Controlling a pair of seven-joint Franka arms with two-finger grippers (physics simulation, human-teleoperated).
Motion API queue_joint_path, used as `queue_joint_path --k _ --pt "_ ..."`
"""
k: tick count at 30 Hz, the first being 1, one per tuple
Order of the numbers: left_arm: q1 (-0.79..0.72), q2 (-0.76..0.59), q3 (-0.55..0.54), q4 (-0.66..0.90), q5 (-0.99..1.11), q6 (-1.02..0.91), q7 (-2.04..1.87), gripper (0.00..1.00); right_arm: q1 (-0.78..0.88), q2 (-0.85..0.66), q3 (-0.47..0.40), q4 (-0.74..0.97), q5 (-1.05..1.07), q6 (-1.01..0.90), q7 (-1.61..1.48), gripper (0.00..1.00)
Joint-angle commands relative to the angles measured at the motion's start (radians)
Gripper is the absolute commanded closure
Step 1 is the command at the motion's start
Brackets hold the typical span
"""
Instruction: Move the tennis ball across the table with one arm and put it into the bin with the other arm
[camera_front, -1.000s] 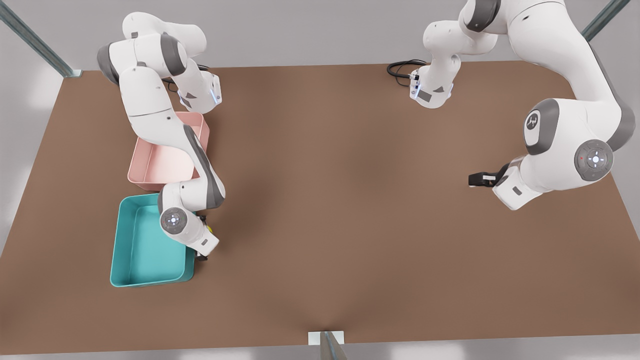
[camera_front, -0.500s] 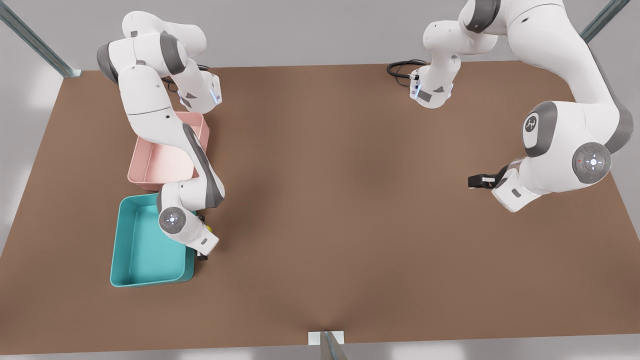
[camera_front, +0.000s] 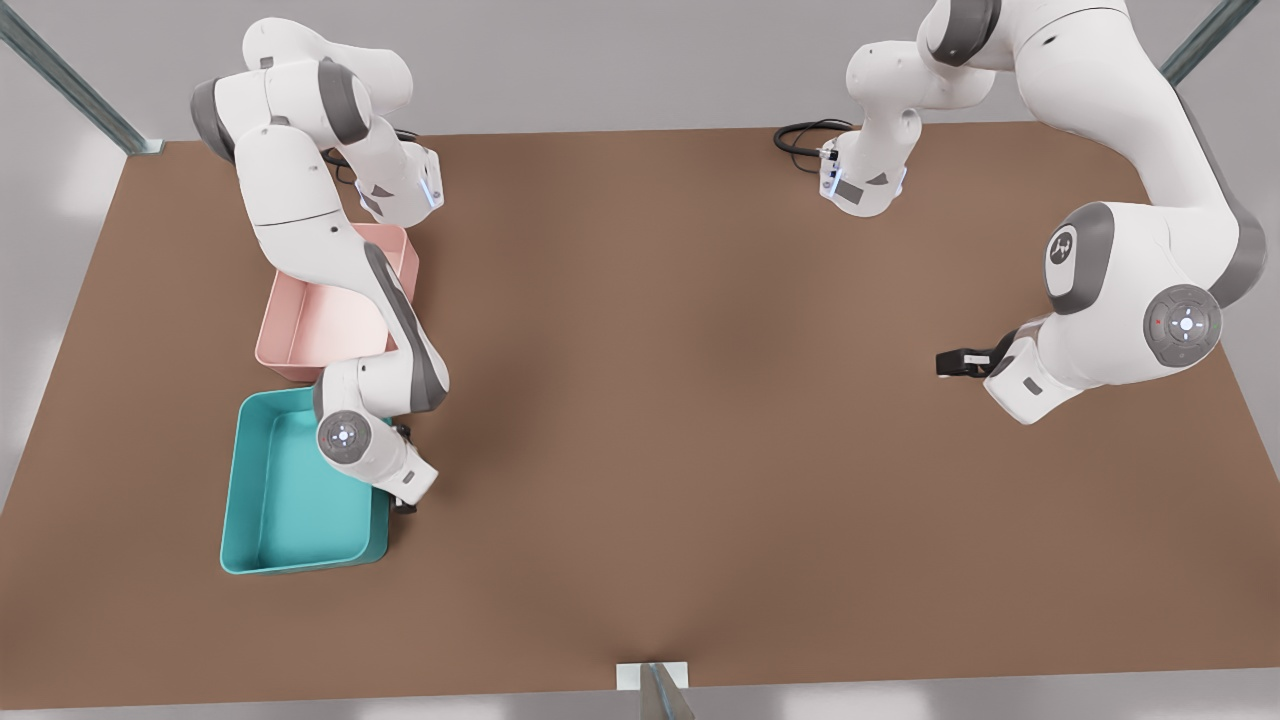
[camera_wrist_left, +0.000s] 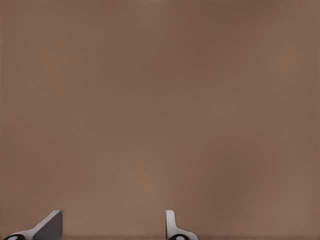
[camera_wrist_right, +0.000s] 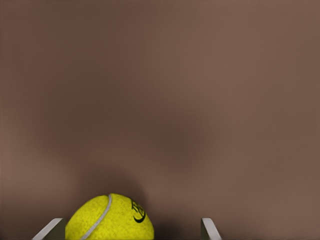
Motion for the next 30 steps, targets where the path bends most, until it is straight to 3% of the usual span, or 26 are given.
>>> queue_joint_path --k 1,23,24,27,30 --pt "0.000 -0.001 0.000 0.000 0.001 -0.001 -0.003 0.00 0.000 0.000 -0.001 -0.001 0.004 -0.002 -0.012 0.00" --pt "0.001 0.011 0.000 -0.001 -0.001 -0.005 -0.003 0.00 -0.032 0.052 -0.002 -0.007 0.006 0.013 0.008 0.00" --pt "0.001 0.011 0.000 -0.001 -0.001 -0.005 -0.003 0.00 -0.032 0.052 -0.002 -0.008 0.004 0.012 0.012 0.05" --pt "0.001 0.011 0.000 -0.003 -0.001 -0.005 -0.003 0.00 -0.032 0.057 -0.002 -0.008 0.004 0.013 0.012 0.44" --pt "0.001 0.011 0.000 -0.004 -0.001 -0.005 -0.003 0.00 -0.032 0.054 -0.001 -0.005 0.006 0.012 0.017 0.46"
